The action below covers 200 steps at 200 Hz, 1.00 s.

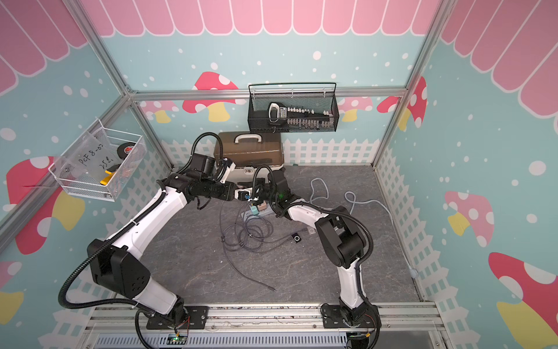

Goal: Charge mp3
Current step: Pick up the plug from the center of the board.

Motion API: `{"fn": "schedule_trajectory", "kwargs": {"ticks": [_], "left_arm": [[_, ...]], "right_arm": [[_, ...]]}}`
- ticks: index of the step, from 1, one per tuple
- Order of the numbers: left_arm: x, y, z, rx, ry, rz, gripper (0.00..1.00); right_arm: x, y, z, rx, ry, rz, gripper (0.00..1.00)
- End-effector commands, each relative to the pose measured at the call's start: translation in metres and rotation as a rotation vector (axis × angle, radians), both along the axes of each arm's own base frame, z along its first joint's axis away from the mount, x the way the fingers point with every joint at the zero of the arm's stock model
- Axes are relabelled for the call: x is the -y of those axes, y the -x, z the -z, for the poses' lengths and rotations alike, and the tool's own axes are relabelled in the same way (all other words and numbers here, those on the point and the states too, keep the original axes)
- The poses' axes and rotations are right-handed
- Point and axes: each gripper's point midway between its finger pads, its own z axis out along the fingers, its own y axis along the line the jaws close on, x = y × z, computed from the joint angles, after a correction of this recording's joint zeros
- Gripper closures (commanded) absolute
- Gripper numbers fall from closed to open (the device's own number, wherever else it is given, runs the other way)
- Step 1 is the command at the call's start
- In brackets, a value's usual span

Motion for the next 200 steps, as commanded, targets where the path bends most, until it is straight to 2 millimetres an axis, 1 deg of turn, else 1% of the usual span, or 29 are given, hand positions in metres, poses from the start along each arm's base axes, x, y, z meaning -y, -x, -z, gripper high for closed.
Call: {"fn": "schedule_trajectory", "kwargs": {"ticks": [1,19,32,72,90,111,122,132,142,154,172,185,200], "left_arm": [[0.015,-0.004,-0.017,0.086,0.096,-0.014,0.58],[0.017,-0.003,-0.027,0.157,0.134,-0.021,0.58],[0.016,-0.003,-0.03,0.186,0.145,-0.033,0.58],[0.018,-0.001,-0.02,0.176,0.147,-0.027,0.58],[0.022,0.001,-0.021,0.186,0.158,-0.007,0.59],[0.026,0.003,-0.019,0.181,0.159,0.012,0.67],[0.026,0.003,-0.018,0.174,0.158,0.014,0.76],[0.027,0.004,-0.019,0.17,0.162,0.02,0.79],[0.028,0.005,-0.021,0.167,0.166,0.025,0.82],[0.028,0.006,-0.023,0.161,0.162,0.025,0.84],[0.026,0.011,-0.025,0.13,0.153,0.025,0.87],[0.023,0.016,-0.025,0.104,0.144,0.017,0.88],[0.017,0.02,-0.023,0.075,0.132,-0.017,0.89]], "right_arm": [[-0.003,-0.012,-0.029,-0.045,-0.101,0.037,0.89],[-0.004,-0.014,-0.028,-0.078,-0.105,0.044,0.89],[-0.003,-0.015,-0.031,-0.103,-0.115,0.052,0.89],[-0.004,-0.018,-0.04,-0.18,-0.151,0.069,0.91],[-0.004,-0.018,-0.042,-0.201,-0.163,0.068,0.92],[-0.004,-0.018,-0.044,-0.221,-0.175,0.069,0.91],[-0.004,-0.019,-0.045,-0.239,-0.184,0.075,0.91],[-0.005,-0.018,-0.046,-0.246,-0.188,0.07,0.9],[-0.005,-0.018,-0.046,-0.251,-0.191,0.074,0.87],[-0.004,-0.018,-0.048,-0.252,-0.194,0.08,0.81],[0.001,-0.02,-0.048,-0.252,-0.196,0.107,0.68],[0.004,-0.022,-0.048,-0.245,-0.196,0.137,0.52],[0.01,-0.024,-0.048,-0.229,-0.189,0.172,0.44]]}}
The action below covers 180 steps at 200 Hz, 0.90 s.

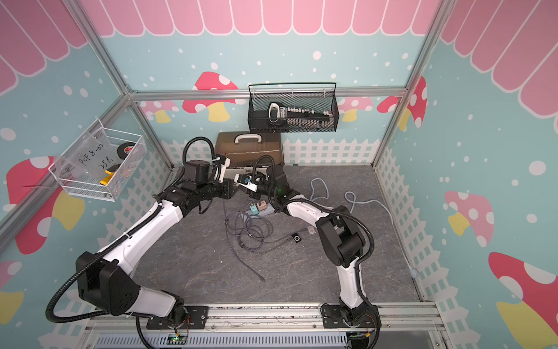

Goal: Charge mp3
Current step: Pick up the plug from the center of the board.

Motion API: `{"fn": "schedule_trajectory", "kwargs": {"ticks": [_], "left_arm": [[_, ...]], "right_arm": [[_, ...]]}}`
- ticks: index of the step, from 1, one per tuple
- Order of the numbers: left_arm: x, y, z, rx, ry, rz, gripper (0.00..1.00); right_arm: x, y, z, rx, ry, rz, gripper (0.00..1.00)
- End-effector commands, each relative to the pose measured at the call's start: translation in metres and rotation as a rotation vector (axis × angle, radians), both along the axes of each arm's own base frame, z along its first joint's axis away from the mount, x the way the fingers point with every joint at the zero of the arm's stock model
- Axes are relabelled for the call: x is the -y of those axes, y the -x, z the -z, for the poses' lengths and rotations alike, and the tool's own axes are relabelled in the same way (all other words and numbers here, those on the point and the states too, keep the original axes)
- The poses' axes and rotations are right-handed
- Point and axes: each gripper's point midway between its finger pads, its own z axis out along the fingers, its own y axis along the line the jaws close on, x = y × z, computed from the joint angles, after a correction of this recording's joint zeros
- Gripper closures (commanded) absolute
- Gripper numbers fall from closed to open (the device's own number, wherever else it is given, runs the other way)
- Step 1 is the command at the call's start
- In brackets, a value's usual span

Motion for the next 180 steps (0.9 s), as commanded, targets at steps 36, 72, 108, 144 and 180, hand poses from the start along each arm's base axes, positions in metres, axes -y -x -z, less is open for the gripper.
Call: {"fn": "schedule_trajectory", "kwargs": {"ticks": [36,72,108,144,180], "left_arm": [[0.005,0.035,-0.004,-0.134,0.041,0.006,0.9],[0.005,0.036,0.004,-0.195,0.029,0.002,0.9],[0.007,0.037,0.007,-0.229,0.045,-0.01,0.89],[0.002,0.034,0.009,-0.225,0.028,-0.043,0.88],[0.003,0.028,0.012,-0.224,0.017,-0.045,0.77]], "right_arm": [[0.018,-0.005,-0.028,0.102,-0.023,0.075,0.38],[0.011,0.011,-0.029,0.136,-0.036,-0.026,0.43],[0.014,0.014,-0.029,0.127,-0.048,-0.082,0.56],[0.015,0.021,-0.032,0.121,-0.066,-0.15,0.67],[0.014,0.026,-0.031,0.102,-0.077,-0.199,0.79]]}}
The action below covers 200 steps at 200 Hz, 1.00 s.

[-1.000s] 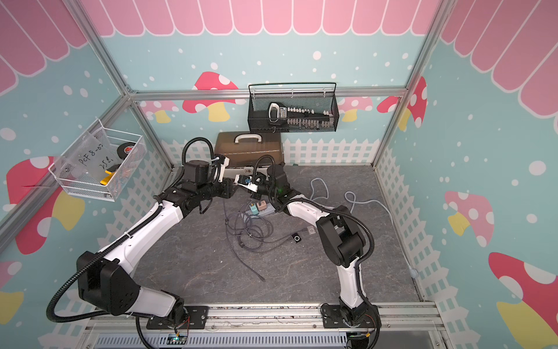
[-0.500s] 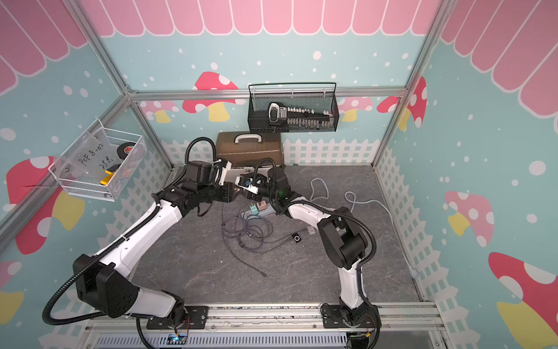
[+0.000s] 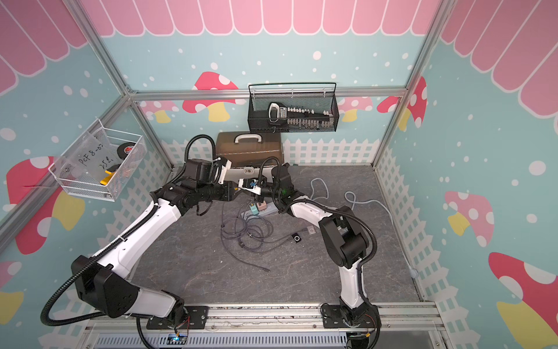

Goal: Charge mp3
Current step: Pick up the plug from the center of the board.

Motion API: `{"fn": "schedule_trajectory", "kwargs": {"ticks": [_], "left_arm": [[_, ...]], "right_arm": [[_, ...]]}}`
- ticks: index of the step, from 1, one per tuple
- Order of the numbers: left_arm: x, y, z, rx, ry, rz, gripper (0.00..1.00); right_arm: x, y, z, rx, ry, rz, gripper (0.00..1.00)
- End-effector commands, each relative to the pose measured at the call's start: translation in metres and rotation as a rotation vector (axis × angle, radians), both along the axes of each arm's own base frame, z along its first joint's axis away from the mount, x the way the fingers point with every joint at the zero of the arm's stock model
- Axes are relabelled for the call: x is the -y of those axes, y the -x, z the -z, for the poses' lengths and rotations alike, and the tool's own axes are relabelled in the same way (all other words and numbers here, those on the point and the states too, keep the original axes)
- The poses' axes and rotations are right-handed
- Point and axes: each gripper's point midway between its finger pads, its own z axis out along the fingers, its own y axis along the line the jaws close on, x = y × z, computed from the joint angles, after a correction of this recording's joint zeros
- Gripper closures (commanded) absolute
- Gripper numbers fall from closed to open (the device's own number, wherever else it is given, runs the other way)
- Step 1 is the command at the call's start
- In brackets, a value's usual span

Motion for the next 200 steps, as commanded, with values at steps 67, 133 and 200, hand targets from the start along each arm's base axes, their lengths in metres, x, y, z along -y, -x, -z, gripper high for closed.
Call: {"fn": "schedule_trajectory", "kwargs": {"ticks": [67,133,200], "left_arm": [[-0.001,-0.009,0.001,0.029,-0.11,0.058,0.53],[-0.001,-0.009,-0.008,0.282,-0.332,0.307,0.41],[-0.001,-0.006,-0.008,0.561,-0.553,0.514,0.39]], "right_arm": [[0.011,-0.007,-0.026,-0.01,-0.085,-0.042,0.85],[0.014,-0.02,-0.019,-0.108,-0.095,-0.06,0.85],[0.012,-0.018,-0.012,-0.164,-0.064,-0.106,0.85]]}}
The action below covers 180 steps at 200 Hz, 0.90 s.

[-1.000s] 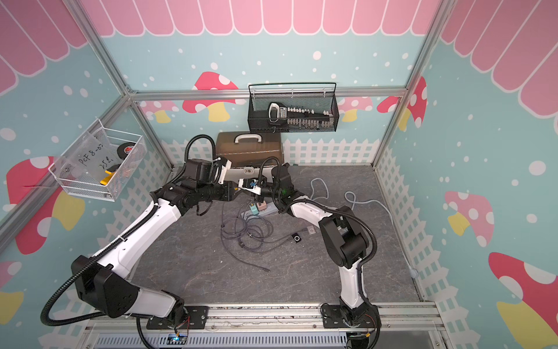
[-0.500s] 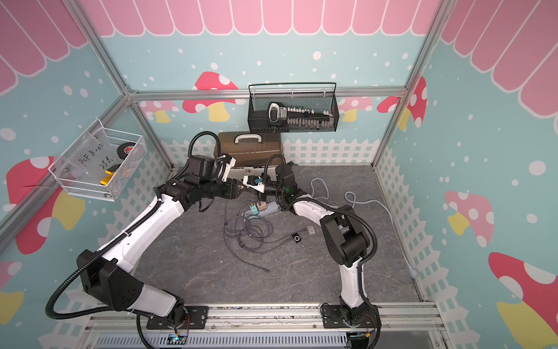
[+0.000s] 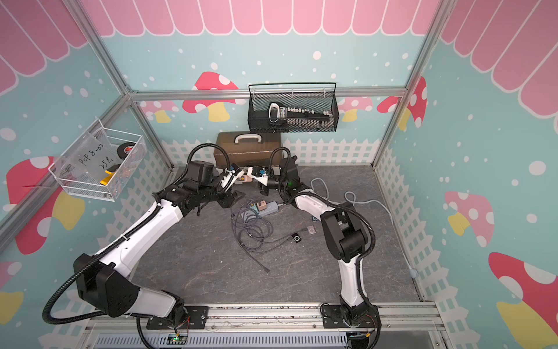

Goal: Charge mp3
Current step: Pick up the plug from the center of the board.

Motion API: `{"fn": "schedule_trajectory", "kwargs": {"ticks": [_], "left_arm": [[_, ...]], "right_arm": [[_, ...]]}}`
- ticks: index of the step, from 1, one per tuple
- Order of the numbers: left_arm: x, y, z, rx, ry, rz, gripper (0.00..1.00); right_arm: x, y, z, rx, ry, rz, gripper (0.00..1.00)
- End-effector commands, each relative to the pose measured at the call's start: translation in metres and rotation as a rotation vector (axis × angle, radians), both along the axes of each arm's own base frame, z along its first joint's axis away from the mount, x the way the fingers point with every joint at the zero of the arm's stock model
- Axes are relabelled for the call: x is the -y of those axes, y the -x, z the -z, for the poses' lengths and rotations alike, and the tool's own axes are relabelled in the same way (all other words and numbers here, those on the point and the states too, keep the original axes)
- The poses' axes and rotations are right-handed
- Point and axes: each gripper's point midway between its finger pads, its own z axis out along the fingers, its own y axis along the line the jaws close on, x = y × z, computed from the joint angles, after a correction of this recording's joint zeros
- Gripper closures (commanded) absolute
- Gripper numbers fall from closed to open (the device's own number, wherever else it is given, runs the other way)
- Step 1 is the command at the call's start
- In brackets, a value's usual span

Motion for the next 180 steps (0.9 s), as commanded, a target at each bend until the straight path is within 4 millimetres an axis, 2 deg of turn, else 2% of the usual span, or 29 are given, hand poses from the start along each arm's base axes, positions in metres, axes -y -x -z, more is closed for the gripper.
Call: {"fn": "schedule_trajectory", "kwargs": {"ticks": [1,53,83,137,144,164,180], "left_arm": [[0.0,-0.005,-0.019,0.196,-0.099,0.114,0.39],[0.007,-0.011,-0.028,0.311,-0.148,0.211,0.39],[0.013,-0.009,-0.019,0.305,-0.168,0.311,0.42],[0.025,0.001,-0.007,0.272,-0.144,0.425,0.54],[0.026,0.002,-0.007,0.278,-0.142,0.433,0.56],[0.026,0.004,-0.011,0.291,-0.139,0.442,0.7],[0.026,0.007,-0.014,0.298,-0.139,0.446,0.71]], "right_arm": [[-0.004,0.005,-0.001,-0.023,-0.001,-0.051,0.85],[-0.003,0.018,0.009,-0.05,0.05,-0.113,0.85],[-0.003,0.027,0.007,-0.066,0.041,-0.155,0.86],[-0.002,0.036,0.005,-0.086,0.039,-0.191,0.85],[-0.002,0.037,0.005,-0.088,0.039,-0.196,0.85],[-0.002,0.037,0.008,-0.105,0.043,-0.195,0.85],[-0.001,0.037,0.01,-0.116,0.045,-0.195,0.85]]}}
